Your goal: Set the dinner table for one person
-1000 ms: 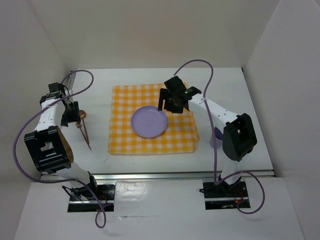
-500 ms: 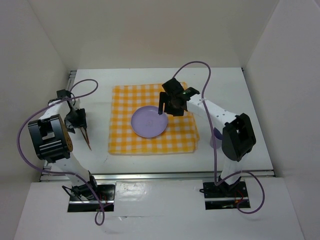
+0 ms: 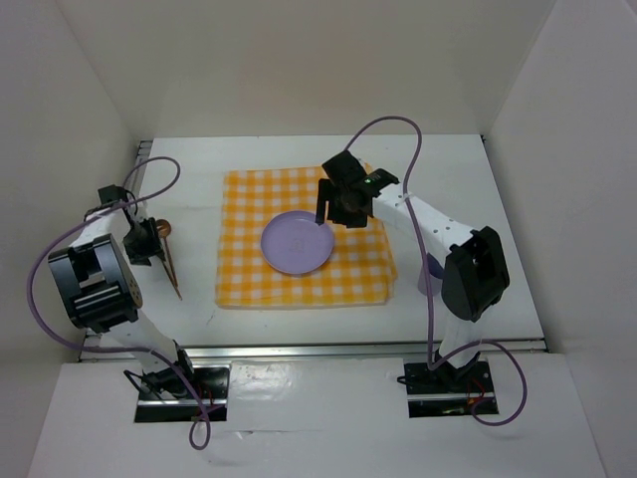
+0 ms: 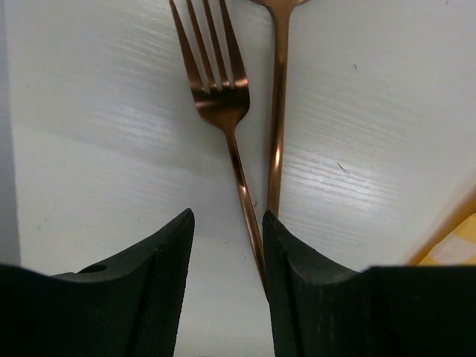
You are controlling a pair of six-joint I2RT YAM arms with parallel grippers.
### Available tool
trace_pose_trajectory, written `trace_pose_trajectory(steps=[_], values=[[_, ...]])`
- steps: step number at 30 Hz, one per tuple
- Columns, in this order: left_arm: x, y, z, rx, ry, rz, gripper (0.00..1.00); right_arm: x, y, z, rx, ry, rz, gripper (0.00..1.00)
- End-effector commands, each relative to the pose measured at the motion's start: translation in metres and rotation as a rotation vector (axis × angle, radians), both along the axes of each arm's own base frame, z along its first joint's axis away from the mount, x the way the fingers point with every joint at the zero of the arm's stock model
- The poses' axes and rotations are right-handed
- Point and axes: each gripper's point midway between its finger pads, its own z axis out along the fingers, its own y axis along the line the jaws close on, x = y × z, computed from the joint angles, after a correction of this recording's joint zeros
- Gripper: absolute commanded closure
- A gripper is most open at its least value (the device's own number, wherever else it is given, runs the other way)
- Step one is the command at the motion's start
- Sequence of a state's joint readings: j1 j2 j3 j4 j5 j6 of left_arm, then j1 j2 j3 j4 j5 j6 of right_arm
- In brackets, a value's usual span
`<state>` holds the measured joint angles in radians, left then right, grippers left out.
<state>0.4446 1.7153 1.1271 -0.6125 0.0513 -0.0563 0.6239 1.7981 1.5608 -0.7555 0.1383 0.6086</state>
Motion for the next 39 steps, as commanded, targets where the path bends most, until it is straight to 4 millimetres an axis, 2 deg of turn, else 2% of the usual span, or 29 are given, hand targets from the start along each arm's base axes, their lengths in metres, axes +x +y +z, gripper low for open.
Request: trace_pose_trajectory(steps=[1, 3, 4, 6, 12, 17, 19, 22, 26, 31, 34, 39], values=[[0.004, 0.002, -0.002, -0.03, -0.035, 0.034, 0.51, 0.001, 0.0, 0.015, -0.021, -0.022, -0.002, 0.21], [0.007, 0.001, -0.007, -0.045, -0.024, 0.032, 0.51, 0.004, 0.002, 0.023, -0.011, -0.036, -0.002, 0.21], [0.009, 0.002, -0.008, -0.046, -0.022, 0.032, 0.52, 0.002, 0.0, 0.017, -0.025, -0.016, -0.002, 0.21], [0.009, -0.004, -0.015, -0.086, -0.015, 0.022, 0.54, 0.006, 0.001, 0.023, -0.027, -0.029, -0.008, 0.21], [0.011, -0.015, -0.017, -0.144, -0.022, -0.004, 0.54, 0.008, -0.002, 0.025, -0.042, -0.037, -0.018, 0.21], [0.005, -0.01, -0.028, -0.124, 0.024, 0.009, 0.54, 0.009, -0.001, 0.031, -0.035, -0.046, -0.019, 0.21], [-0.004, -0.014, -0.033, -0.137, 0.05, 0.01, 0.54, 0.01, -0.002, 0.031, -0.041, -0.05, -0.024, 0.21], [-0.006, -0.007, -0.025, -0.126, 0.033, 0.019, 0.54, 0.008, -0.004, 0.028, -0.048, -0.042, -0.024, 0.21], [-0.01, -0.005, -0.011, -0.129, 0.002, 0.022, 0.54, 0.01, -0.003, 0.032, -0.042, -0.058, -0.017, 0.21], [-0.013, -0.007, 0.004, -0.11, -0.033, 0.02, 0.47, 0.011, -0.004, 0.029, -0.054, -0.055, -0.021, 0.21], [-0.014, -0.007, 0.004, -0.106, -0.04, 0.019, 0.46, 0.012, -0.003, 0.032, -0.048, -0.062, -0.022, 0.21], [-0.017, -0.008, -0.02, -0.139, 0.031, 0.005, 0.48, 0.015, -0.004, 0.039, -0.052, -0.078, -0.02, 0.21]])
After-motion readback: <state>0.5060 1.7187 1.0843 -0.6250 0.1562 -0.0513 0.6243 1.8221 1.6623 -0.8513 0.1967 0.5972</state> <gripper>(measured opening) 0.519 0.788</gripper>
